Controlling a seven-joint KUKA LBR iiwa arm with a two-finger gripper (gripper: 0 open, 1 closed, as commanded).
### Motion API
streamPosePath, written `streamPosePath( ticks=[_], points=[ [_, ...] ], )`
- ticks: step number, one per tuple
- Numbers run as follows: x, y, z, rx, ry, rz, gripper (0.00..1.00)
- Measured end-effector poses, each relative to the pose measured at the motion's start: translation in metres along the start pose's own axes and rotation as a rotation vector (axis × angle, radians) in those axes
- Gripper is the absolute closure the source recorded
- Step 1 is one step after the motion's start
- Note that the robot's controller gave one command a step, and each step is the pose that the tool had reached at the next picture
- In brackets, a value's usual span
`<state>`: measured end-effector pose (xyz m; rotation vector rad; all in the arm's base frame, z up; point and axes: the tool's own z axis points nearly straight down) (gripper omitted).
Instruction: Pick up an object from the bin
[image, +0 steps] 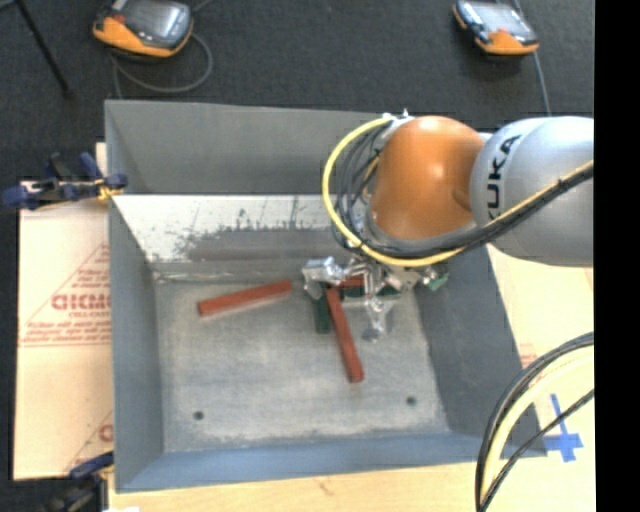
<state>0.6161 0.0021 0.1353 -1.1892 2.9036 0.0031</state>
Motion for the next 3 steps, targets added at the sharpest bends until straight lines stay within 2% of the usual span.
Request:
streamPosePath(
  ticks=[1, 2, 3],
  points=[
    [-0.008, 0.0, 0.064, 0.005, -0.001, -0.471, 0.0],
    [-0.009, 0.0, 0.062, 0.005, -0.005, -0.467, 1.0],
    [0.007, -0.013, -0.084, 0.009, -0.001, -0.516, 1.0]
  ],
)
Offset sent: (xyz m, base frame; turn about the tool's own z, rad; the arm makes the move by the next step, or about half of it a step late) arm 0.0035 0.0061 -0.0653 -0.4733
